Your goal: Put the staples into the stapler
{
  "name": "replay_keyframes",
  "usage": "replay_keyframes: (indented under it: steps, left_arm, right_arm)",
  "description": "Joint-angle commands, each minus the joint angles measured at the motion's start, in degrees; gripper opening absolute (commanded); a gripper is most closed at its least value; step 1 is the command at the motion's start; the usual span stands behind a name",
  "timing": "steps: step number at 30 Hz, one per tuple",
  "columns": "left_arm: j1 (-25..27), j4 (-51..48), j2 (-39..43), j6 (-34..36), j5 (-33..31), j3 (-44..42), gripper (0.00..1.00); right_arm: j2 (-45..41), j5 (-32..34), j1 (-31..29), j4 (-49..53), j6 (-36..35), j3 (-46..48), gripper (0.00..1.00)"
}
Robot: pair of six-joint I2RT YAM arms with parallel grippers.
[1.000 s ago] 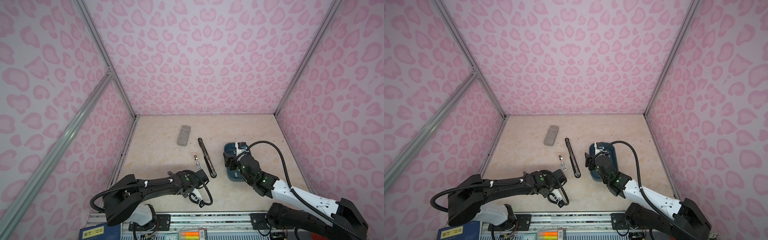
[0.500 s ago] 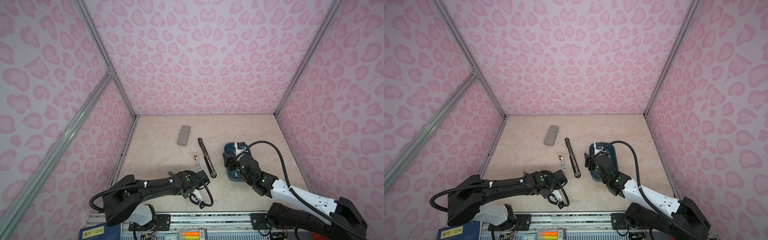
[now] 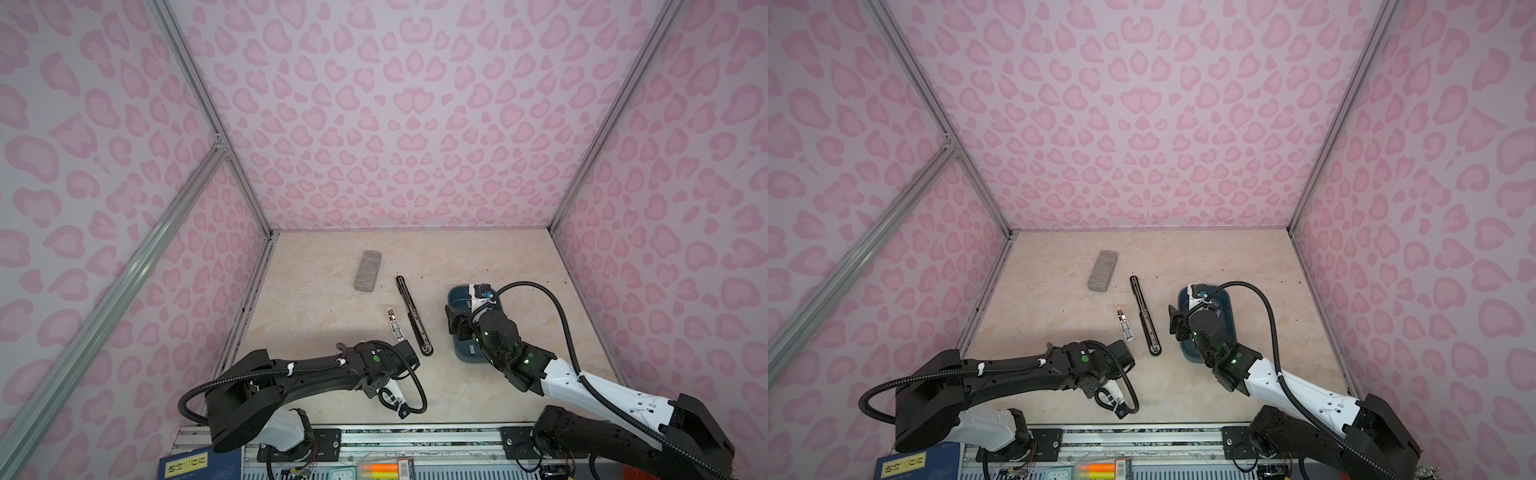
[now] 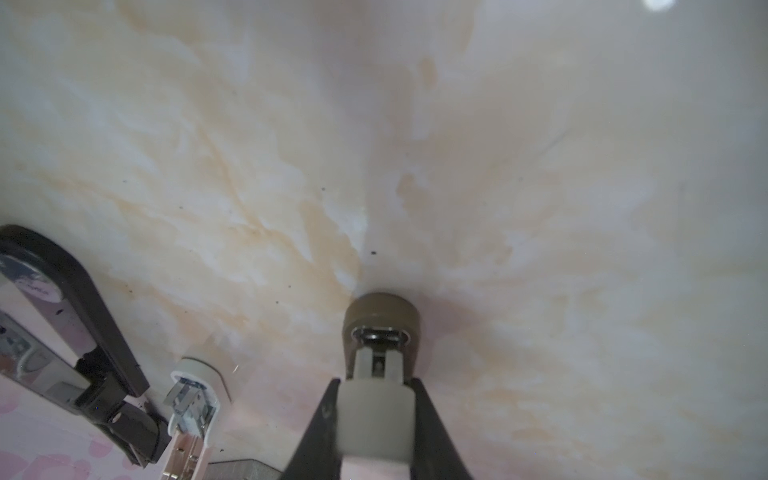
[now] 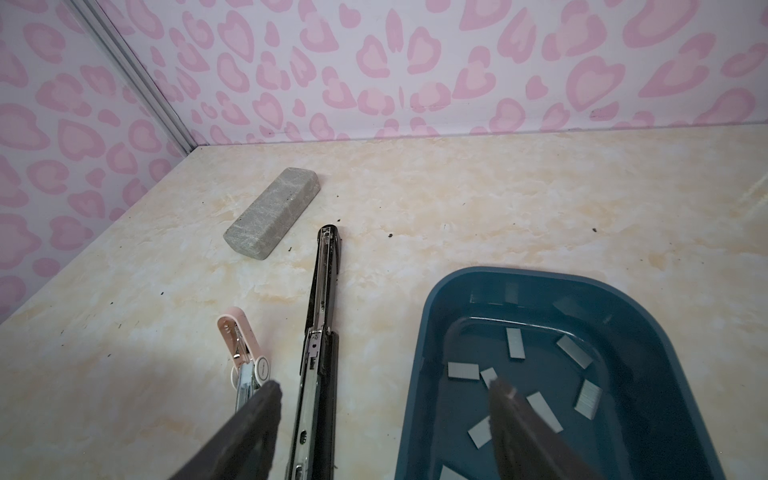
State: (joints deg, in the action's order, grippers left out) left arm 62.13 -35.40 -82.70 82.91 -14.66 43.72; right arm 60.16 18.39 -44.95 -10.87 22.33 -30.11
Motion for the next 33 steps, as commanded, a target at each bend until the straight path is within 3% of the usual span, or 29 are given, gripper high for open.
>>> replay_keyframes:
  steps: [1, 4, 9, 14, 20, 26, 30, 33]
  left_arm:
    - [0.0, -1.2, -0.1, -0.4, 1.3, 0.7, 0.17]
    - [0.0, -1.0, -0.1, -0.6, 1.5, 0.8, 0.05]
    - [-0.1, 0.3, 2.1, -2.7, 2.7, 2.3, 0.04]
    - [-2.4, 3.4, 6.7, -10.7, 2.1, 8.5, 0.04]
    - [-6.1, 13.2, 12.5, -25.9, 0.9, 15.2, 0.04]
    - [-8.4, 26.6, 18.4, -47.9, -2.2, 14.6, 0.04]
    - [-12.4, 34.1, 24.2, -63.6, 2.9, 9.1, 0.04]
    - [-14.4, 37.1, 27.1, -65.9, 8.6, 5.5, 0.04]
  right_arm:
    - [0.0, -0.1, -0.1, -1.2, 0.4, -0.2, 0.78]
    - [0.0, 0.0, -0.1, -1.2, 0.4, -0.2, 0.78]
    - [-0.3, 0.5, -0.1, -0.8, 0.6, -0.1, 0.78]
    - [-2.3, 2.5, 0.0, -1.2, 1.7, 1.1, 0.77]
    - [-2.3, 3.8, 0.3, -2.3, 3.4, 1.4, 0.77]
    - [0.2, 3.9, 0.4, -0.6, 5.3, -0.4, 0.78]
    - [1.1, 2.8, 0.4, 0.5, 5.6, -1.3, 0.78]
    - [1.3, 2.6, 0.3, 1.3, 5.7, -1.8, 0.78]
